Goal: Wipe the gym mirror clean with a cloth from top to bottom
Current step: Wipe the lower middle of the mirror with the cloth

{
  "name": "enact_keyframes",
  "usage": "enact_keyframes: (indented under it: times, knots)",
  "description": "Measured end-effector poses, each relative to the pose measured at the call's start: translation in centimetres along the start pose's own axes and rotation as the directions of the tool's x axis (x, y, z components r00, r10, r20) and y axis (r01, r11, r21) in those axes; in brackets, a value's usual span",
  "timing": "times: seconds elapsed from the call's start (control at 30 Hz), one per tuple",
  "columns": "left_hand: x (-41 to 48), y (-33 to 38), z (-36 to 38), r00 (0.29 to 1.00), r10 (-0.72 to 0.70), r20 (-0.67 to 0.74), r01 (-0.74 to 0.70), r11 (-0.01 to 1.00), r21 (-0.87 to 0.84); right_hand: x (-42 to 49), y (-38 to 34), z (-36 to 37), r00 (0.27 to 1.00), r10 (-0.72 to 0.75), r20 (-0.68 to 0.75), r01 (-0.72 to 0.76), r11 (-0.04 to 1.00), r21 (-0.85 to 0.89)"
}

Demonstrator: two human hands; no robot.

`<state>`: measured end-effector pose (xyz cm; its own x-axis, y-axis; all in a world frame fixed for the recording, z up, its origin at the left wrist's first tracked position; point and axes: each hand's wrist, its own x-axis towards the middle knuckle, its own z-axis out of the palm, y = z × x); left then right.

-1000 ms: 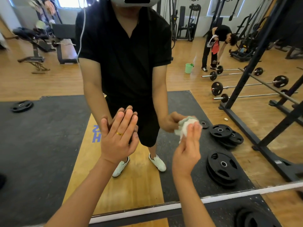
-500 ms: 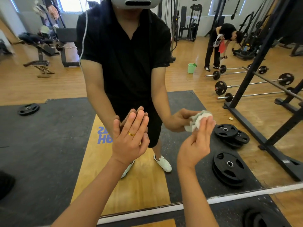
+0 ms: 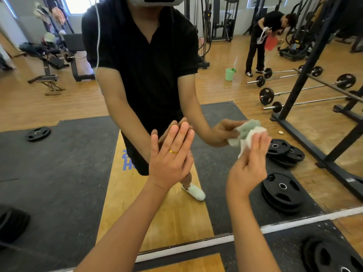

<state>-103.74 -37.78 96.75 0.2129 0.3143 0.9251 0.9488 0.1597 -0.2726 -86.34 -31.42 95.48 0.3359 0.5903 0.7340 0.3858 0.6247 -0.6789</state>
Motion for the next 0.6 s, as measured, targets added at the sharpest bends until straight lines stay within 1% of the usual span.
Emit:
enact_keyframes:
  times: [0.07,0.13,0.27,0.47,0.6]
  knots:
    - [0.0,0.1,0.0,1.0,-0.011,-0.002,0.011,1.0,-0.011,1.0,-0.4,0.4,0.998,0.056,0.013,-0.056,0.997,0.048]
    - [-0.2,0.0,0.1,1.0,-0.011,-0.01,0.011,1.0,-0.01,-0.2,-1.4,1.1,0.997,0.07,0.04,-0.073,0.994,0.082]
    - [-0.2,0.0,0.0,1.0,-0.028,0.01,0.028,1.0,-0.004,-4.2,-2.1,1.3,0.986,-0.029,0.164,0.011,0.994,0.111]
    - [-0.2,-0.1,-0.3,0.998,-0.03,0.05,0.029,0.999,0.025,-3.8,-0.4,0.6,0.962,-0.132,0.237,0.099,0.985,0.143]
    - [-0.1,0.0,-0.3,0.996,-0.029,0.082,0.027,0.999,0.026,-4.0,0.3,0.4,0.93,-0.181,0.318,0.143,0.98,0.141]
